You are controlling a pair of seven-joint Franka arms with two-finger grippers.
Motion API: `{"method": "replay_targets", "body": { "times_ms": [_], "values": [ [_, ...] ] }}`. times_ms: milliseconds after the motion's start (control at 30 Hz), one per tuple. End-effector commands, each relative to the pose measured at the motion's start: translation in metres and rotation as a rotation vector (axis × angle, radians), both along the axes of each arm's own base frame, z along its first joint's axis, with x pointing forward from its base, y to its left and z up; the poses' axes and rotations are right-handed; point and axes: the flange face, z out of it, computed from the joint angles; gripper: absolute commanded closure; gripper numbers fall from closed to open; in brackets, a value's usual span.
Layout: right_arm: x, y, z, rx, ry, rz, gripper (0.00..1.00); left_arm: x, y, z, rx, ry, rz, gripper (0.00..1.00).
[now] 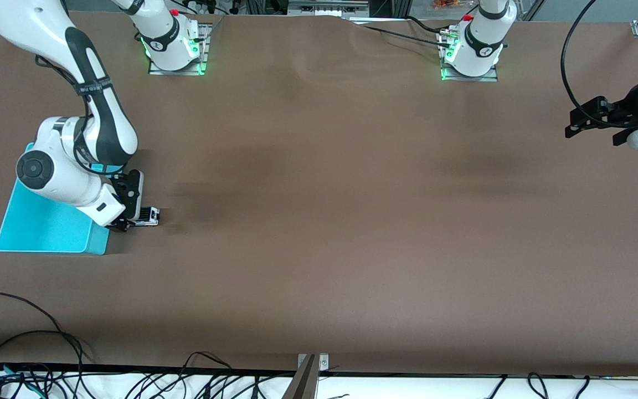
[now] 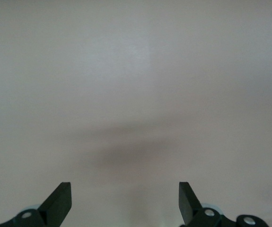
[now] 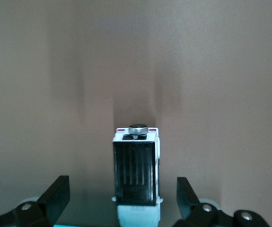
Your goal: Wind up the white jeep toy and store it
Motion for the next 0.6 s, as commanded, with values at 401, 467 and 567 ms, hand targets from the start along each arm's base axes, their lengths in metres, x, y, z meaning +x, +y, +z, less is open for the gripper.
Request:
{"method": "replay_targets", "body": {
  "times_ms": [401,467,567],
  "values": [
    [0.008,0.002,-0.036,0.017,-0.046,0.032,0.00,0.005,-0.010,0.005,0.040,0.001,-0.020,0.00],
    [0.008,0.001,-0.038,0.017,-0.049,0.035,0.00,0.004,-0.011,0.006,0.040,0.000,-0.022,0.00],
    [0.009,0.000,-0.038,0.016,-0.052,0.038,0.00,0.005,-0.011,0.005,0.042,-0.002,-0.022,0.00]
  ]
}}
